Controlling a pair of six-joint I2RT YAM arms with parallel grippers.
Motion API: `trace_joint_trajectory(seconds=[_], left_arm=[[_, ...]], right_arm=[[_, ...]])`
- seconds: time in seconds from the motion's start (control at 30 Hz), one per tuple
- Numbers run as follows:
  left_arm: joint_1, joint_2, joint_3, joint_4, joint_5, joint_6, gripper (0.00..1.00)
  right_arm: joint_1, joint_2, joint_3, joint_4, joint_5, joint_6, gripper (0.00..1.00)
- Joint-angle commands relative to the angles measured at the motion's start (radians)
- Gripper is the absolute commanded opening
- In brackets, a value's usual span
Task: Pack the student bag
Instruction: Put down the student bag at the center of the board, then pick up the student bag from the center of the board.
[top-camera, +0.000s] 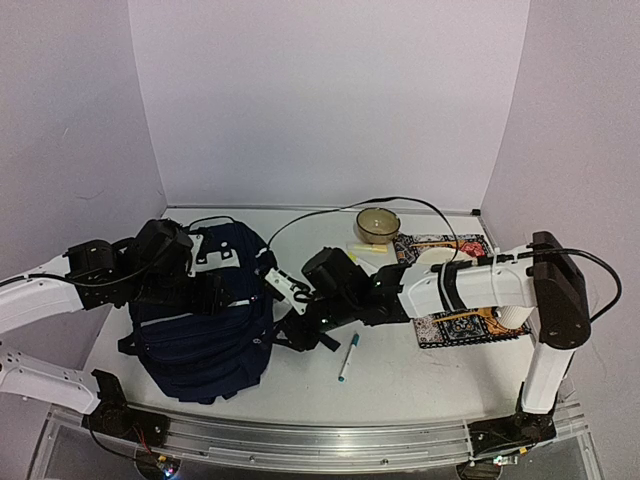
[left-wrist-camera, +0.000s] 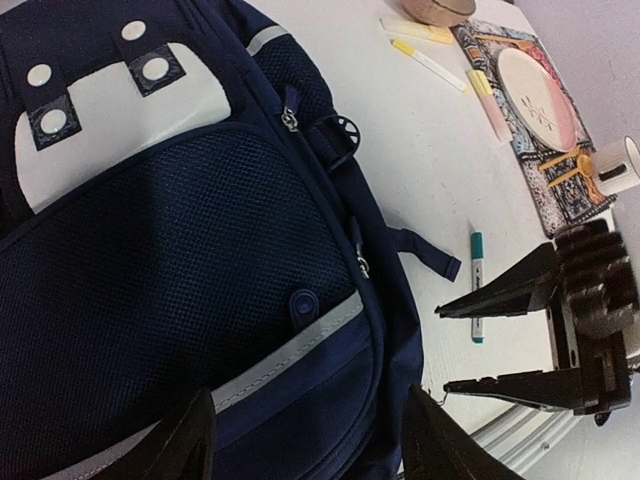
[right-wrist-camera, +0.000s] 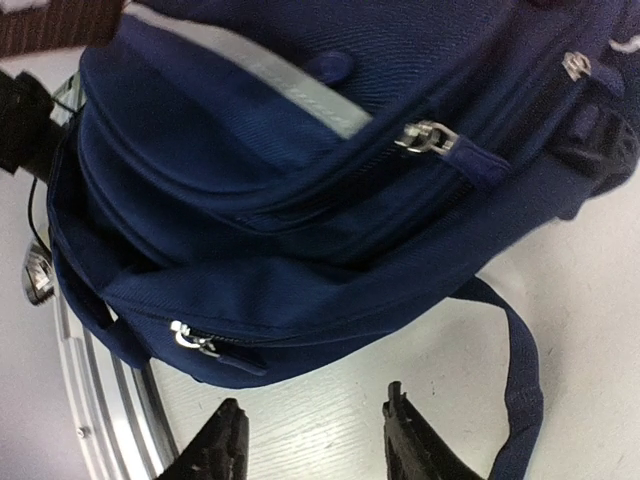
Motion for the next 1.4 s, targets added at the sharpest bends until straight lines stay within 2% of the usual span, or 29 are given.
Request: trace_joint_trajectory(seconds=[0.0,0.13,0.4,0.7,0.87,1.07,1.23,1.37], left_arm=[[0.002,0.007,0.006,-0.008,-0.068,-0.123,0.66],[0.002,0.014,0.014,-0.056,-0.125,-0.147,0.68],[0.001,0.036,0.026,-0.110,-0.185,-0.168,0.69],[0.002,0.043,0.026,-0.110,-0.180,-0.179,0.68],[0.001,0.038,0.022,-0.109,-0.184,-0.181,0.67],[0.002,0.041,0.017,-0.109,-0.178,-0.183,0.66],[0.002,0.028,0.011,-0.101,-0.165,-0.189,0.65],[0.002,-0.006,-0.003,-0.074,-0.136,-0.187,0.62]], right_arm=[[-0.049,-0.068,0.016,-0.018,-0.085,0.124,0.55],[-0.068,-0.055,0.059,0.011,-0.121,0.322,0.60],[-0.069,0.059,0.150,0.028,-0.160,0.660,0.61],[-0.067,0.134,0.191,0.033,-0.205,0.758,0.58],[-0.064,0.171,0.223,0.042,-0.262,0.768,0.53],[-0.062,0.193,0.274,0.118,-0.318,0.782,0.36],[-0.062,0.202,0.278,0.310,-0.384,0.842,0.23],[-0.063,0.211,0.265,0.543,-0.413,0.910,0.23]])
